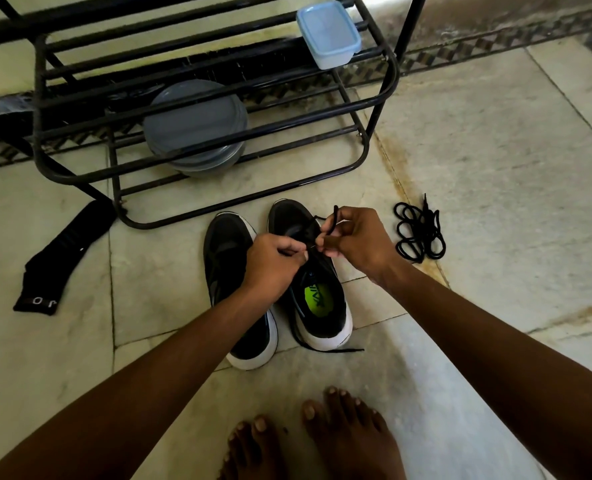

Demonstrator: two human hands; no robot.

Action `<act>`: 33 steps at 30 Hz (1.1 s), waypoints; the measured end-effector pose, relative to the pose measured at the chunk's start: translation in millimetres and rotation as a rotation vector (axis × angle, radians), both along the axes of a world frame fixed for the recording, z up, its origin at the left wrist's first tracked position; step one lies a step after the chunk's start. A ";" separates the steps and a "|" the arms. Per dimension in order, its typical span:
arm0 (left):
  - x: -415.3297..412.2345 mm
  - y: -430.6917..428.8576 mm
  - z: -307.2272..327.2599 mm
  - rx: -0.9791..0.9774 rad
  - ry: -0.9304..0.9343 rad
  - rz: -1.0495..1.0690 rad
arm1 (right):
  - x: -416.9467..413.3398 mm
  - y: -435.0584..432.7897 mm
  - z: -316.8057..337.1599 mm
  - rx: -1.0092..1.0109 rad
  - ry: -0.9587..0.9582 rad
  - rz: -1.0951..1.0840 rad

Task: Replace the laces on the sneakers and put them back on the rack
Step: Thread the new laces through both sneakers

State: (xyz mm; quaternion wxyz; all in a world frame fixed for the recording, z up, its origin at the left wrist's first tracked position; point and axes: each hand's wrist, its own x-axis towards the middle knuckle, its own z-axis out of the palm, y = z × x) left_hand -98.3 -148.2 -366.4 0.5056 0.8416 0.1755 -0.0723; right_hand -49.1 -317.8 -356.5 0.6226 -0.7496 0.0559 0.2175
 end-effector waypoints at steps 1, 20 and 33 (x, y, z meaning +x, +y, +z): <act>-0.6 0.1 -1.5 -0.011 -0.006 0.007 | 0.8 -0.5 0.2 -0.007 -0.015 0.006; -1.1 -1.9 -4.7 -0.097 0.041 0.039 | 1.1 -2.4 2.4 0.049 -0.029 0.014; -1.6 -3.8 0.6 -0.090 0.036 0.034 | 0.9 6.0 3.3 -0.270 -0.233 0.102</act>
